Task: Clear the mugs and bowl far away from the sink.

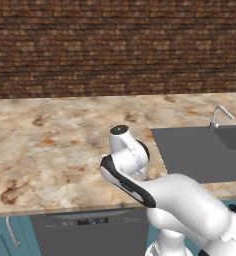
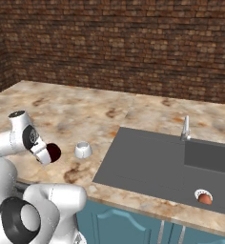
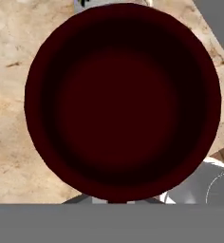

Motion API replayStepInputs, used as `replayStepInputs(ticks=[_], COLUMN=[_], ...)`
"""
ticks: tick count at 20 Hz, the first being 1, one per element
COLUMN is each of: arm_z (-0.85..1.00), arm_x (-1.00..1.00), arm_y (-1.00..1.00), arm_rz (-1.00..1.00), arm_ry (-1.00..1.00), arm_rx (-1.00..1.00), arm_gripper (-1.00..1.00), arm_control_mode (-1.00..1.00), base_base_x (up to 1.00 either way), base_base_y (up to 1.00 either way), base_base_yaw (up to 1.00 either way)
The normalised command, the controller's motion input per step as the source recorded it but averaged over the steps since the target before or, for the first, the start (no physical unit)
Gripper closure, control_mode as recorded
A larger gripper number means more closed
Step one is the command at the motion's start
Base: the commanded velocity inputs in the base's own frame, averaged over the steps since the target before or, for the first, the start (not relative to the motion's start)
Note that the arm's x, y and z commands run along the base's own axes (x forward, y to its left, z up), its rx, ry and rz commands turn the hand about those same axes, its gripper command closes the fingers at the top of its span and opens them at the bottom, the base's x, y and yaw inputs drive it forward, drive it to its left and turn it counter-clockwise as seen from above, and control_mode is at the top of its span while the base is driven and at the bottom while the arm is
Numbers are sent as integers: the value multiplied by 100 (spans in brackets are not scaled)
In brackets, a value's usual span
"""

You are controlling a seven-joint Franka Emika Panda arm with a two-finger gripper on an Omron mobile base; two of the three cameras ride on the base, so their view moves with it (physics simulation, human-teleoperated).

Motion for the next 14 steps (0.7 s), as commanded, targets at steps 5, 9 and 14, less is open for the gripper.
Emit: replayStepInputs(ticks=[5, 9, 14], arm_z=[89, 57, 14], arm_x=[-18, -26, -10], arm_y=[-42, -43, -69], arm_rz=[77, 75, 28], arm_ry=[-2, 4, 1], arm_rx=[-22, -15, 4], arm_gripper=[100, 100, 100], arm_control_mode=[-100, -100, -100], base_base_x=[0, 0, 0], base_base_y=[0, 0, 0], base_base_yaw=[0, 0, 0])
